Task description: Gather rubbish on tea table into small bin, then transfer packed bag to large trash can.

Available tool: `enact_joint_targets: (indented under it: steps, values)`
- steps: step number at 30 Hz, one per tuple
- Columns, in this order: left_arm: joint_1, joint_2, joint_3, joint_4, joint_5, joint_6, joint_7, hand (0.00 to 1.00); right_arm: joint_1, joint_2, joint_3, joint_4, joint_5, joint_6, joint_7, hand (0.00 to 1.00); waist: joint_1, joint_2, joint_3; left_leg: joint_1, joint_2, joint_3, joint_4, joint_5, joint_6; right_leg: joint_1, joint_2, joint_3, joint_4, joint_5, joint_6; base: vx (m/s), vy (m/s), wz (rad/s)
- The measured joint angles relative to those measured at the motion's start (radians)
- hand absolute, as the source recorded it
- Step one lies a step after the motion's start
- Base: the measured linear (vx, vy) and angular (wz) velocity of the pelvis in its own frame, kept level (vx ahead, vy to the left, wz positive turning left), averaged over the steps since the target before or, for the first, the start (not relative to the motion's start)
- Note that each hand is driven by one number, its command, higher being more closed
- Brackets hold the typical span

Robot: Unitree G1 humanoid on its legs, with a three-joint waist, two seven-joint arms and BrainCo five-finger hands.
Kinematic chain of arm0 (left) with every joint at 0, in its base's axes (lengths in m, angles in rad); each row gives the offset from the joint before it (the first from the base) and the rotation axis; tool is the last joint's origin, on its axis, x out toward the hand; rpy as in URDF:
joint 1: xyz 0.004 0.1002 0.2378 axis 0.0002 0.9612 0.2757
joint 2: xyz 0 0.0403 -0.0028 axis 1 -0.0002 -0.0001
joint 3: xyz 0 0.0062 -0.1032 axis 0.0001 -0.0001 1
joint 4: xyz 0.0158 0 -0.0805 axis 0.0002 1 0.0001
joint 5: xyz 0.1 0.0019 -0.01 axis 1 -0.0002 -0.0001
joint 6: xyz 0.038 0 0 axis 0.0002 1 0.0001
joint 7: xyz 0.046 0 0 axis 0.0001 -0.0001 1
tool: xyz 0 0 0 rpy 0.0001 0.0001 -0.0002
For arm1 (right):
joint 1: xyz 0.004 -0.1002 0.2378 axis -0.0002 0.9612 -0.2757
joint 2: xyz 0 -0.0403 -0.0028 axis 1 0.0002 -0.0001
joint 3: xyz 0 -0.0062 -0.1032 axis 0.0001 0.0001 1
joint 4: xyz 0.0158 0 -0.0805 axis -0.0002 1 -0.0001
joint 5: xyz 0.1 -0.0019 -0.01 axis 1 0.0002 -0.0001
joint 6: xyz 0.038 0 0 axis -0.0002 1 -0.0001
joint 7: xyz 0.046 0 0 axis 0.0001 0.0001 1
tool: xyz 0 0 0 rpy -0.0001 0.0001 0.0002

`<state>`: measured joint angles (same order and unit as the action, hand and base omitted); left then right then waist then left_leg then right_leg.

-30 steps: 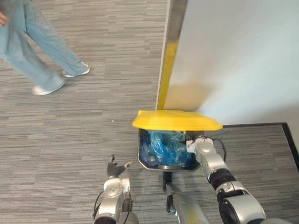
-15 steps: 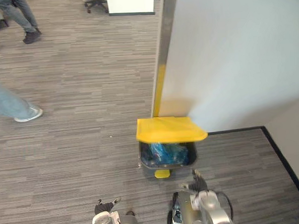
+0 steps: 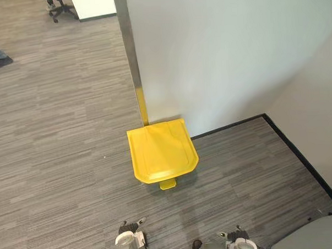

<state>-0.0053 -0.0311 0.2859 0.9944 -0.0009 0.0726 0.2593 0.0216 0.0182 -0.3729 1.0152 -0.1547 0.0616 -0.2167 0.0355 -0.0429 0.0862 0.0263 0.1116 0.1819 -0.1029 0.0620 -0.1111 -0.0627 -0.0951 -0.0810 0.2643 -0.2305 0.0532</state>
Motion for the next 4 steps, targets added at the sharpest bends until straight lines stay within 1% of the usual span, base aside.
enact_joint_targets:
  steps: [4]
  values:
    - [0.010,0.019,-0.001,0.011,-0.001,0.000,0.000,0.00,-0.019,0.000,0.002,0.025,0.000,0.000,0.001,0.00,0.000,0.001,0.001,-0.001,-0.013,-0.002,0.000,-0.002,0.008,0.025,-0.010,0.002,-0.052,0.025,0.017,-0.04,0.057,0.02]
